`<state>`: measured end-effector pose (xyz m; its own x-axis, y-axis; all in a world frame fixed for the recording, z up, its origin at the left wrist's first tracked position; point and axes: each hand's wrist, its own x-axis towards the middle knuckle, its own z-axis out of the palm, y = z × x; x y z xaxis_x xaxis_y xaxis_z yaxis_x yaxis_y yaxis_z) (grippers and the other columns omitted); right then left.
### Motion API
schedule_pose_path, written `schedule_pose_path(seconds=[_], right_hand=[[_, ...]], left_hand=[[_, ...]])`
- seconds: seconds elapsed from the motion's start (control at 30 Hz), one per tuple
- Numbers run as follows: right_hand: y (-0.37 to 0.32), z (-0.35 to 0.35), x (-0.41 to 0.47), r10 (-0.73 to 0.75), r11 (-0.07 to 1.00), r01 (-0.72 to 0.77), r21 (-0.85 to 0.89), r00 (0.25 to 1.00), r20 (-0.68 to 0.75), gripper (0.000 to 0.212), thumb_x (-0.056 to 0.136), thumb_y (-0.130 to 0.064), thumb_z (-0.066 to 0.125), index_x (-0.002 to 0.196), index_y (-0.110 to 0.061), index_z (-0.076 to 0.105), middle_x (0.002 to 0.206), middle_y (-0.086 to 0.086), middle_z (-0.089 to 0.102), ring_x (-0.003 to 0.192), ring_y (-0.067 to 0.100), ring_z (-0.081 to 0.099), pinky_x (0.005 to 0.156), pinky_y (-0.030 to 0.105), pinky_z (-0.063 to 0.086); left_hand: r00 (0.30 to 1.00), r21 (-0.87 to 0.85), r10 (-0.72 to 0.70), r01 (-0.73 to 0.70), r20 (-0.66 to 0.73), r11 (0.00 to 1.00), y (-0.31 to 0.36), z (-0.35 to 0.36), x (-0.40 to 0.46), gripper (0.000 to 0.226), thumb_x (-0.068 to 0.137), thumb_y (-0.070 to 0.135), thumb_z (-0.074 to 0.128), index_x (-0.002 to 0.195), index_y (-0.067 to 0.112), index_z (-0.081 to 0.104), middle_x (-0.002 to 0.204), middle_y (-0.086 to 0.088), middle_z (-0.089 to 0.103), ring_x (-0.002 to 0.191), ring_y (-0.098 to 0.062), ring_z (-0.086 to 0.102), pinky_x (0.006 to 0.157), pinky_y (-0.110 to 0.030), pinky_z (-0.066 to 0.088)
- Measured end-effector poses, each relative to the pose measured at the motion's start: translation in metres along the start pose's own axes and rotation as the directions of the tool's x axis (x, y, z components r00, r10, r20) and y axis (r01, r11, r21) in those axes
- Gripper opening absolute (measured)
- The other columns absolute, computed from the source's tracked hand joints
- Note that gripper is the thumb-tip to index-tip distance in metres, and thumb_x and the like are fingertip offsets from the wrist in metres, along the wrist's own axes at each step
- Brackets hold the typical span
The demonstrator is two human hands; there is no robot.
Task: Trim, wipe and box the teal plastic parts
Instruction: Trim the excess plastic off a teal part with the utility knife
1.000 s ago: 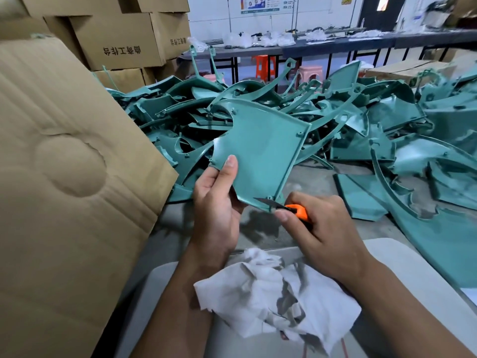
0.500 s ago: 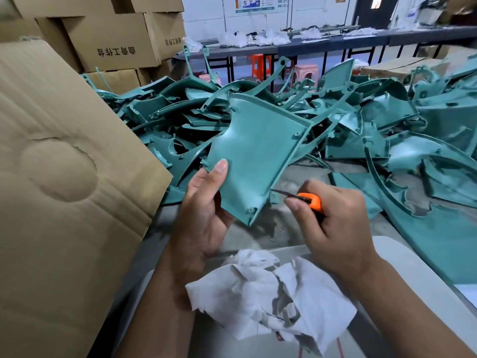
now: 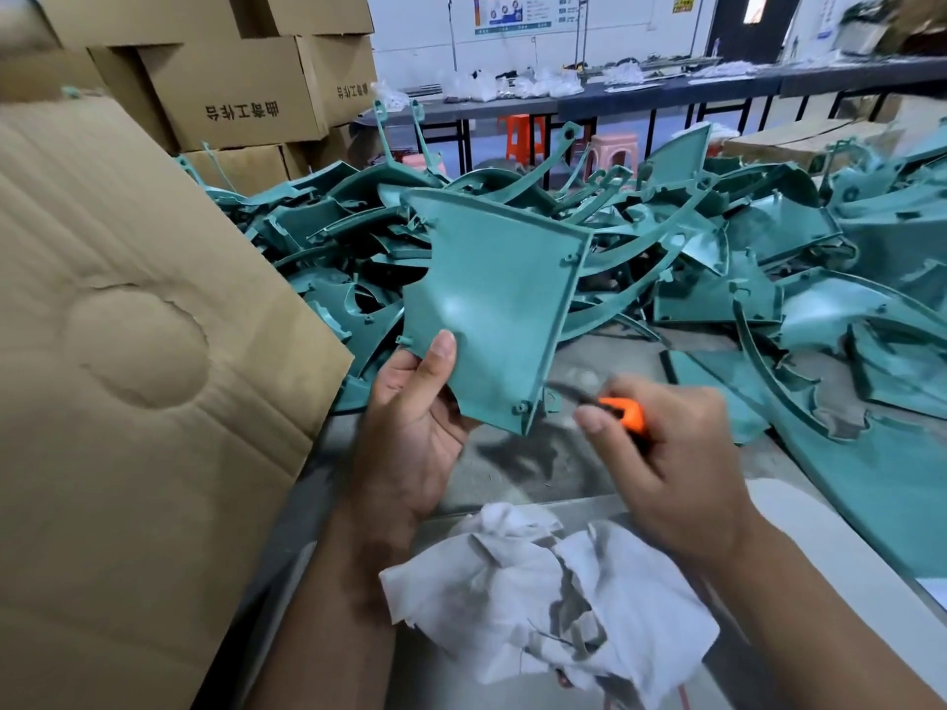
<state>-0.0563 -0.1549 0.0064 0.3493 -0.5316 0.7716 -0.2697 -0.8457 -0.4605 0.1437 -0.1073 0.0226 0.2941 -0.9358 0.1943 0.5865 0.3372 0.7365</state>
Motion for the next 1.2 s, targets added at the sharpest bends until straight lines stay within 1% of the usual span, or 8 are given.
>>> schedule_pose_path(seconds=[0.2, 0.4, 0.53, 0.67, 0.83, 0.9, 1.0, 1.2], right_hand=[[-0.003, 0.007, -0.002, -0.022, 0.997, 0.031, -0.068, 0.992, 0.121, 0.054, 0.101, -0.054, 0.053, 0.066, -0.012, 0.055, 0.051, -0.008, 0.039, 0.046, 0.017, 0.041, 0.045, 0.040, 0.036], [0.001, 0.002, -0.002, 0.037, 0.995, -0.039, -0.094, 0.999, -0.031, 0.052, 0.104, -0.053, 0.050, 0.068, -0.016, 0.053, 0.051, -0.010, 0.039, 0.045, 0.013, 0.041, 0.045, 0.036, 0.035], [0.007, -0.007, 0.003, 0.114, 0.985, -0.137, -0.101, 0.972, -0.205, 0.048, 0.107, -0.047, 0.048, 0.066, -0.023, 0.048, 0.051, -0.016, 0.038, 0.045, 0.011, 0.043, 0.044, 0.014, 0.025], [0.020, -0.017, 0.006, 0.333, 0.930, -0.366, -0.026, 0.871, -0.361, 0.062, 0.108, -0.049, 0.047, 0.058, -0.013, 0.036, 0.050, 0.002, 0.035, 0.045, 0.016, 0.029, 0.045, 0.027, 0.023], [0.013, -0.019, 0.010, 0.626, 0.491, -0.472, 0.732, 0.776, 0.081, 0.059, 0.092, -0.070, 0.061, 0.080, -0.012, 0.058, 0.064, 0.007, 0.055, 0.043, 0.019, 0.038, 0.044, 0.029, 0.031], [0.008, -0.011, 0.009, 0.544, 0.499, -0.493, 0.712, 0.818, 0.185, 0.054, 0.080, -0.063, 0.079, 0.093, -0.013, 0.063, 0.076, 0.008, 0.062, 0.044, 0.017, 0.041, 0.042, 0.027, 0.034], [0.004, 0.003, 0.004, 0.545, 0.549, -0.556, 0.624, 0.804, 0.238, 0.032, 0.079, -0.034, 0.089, 0.073, -0.024, 0.060, 0.056, 0.004, 0.050, 0.042, 0.017, 0.038, 0.042, 0.025, 0.033], [0.011, 0.005, 0.005, 0.670, 0.326, -0.559, 0.762, 0.705, 0.231, 0.030, 0.082, -0.034, 0.084, 0.062, -0.024, 0.064, 0.050, 0.002, 0.041, 0.036, 0.014, 0.030, 0.039, 0.021, 0.028]], left_hand=[[1.000, 0.041, -0.002, 0.002, 0.008, 0.999, -0.004, -0.003, 0.001, 0.032, 0.089, 0.023, 0.069, 0.114, 0.003, 0.071, 0.118, -0.019, 0.073, 0.107, -0.029, 0.073, 0.082, -0.037, 0.061], [0.999, 0.102, -0.043, 0.040, 0.023, 0.994, -0.003, -0.005, 0.001, 0.024, 0.089, 0.015, 0.061, 0.106, 0.006, 0.076, 0.113, -0.019, 0.075, 0.099, -0.027, 0.075, 0.077, -0.036, 0.062], [0.996, 0.142, -0.073, 0.066, 0.045, 0.988, 0.006, -0.013, 0.000, 0.025, 0.089, 0.015, 0.060, 0.104, 0.008, 0.079, 0.114, -0.018, 0.075, 0.098, -0.026, 0.075, 0.077, -0.035, 0.062], [0.995, 0.176, -0.077, 0.066, 0.056, 0.982, 0.009, -0.024, -0.003, 0.030, 0.087, 0.014, 0.060, 0.111, 0.007, 0.077, 0.114, -0.017, 0.075, 0.102, -0.028, 0.074, 0.083, -0.038, 0.061], [0.995, 0.165, -0.026, 0.043, -0.101, 0.985, 0.002, -0.018, 0.001, 0.067, 0.080, 0.013, 0.071, 0.138, -0.011, 0.048, 0.128, -0.025, 0.066, 0.119, -0.038, 0.064, 0.110, -0.058, 0.045], [0.993, 0.205, 0.008, 0.016, -0.117, 0.979, -0.003, -0.012, 0.001, 0.055, 0.078, 0.015, 0.077, 0.128, -0.002, 0.061, 0.124, -0.025, 0.068, 0.113, -0.040, 0.065, 0.104, -0.057, 0.047], [1.000, 0.282, 0.020, -0.023, 0.013, 0.959, -0.017, 0.002, -0.002, 0.026, 0.083, 0.013, 0.074, 0.109, 0.015, 0.076, 0.114, -0.019, 0.074, 0.105, -0.038, 0.067, 0.092, -0.055, 0.052], [0.961, 0.286, -0.121, 0.046, 0.249, 0.957, -0.019, 0.004, -0.006, 0.047, 0.077, -0.005, 0.077, 0.122, 0.006, 0.070, 0.124, -0.022, 0.070, 0.117, -0.039, 0.067, 0.097, -0.048, 0.056]])
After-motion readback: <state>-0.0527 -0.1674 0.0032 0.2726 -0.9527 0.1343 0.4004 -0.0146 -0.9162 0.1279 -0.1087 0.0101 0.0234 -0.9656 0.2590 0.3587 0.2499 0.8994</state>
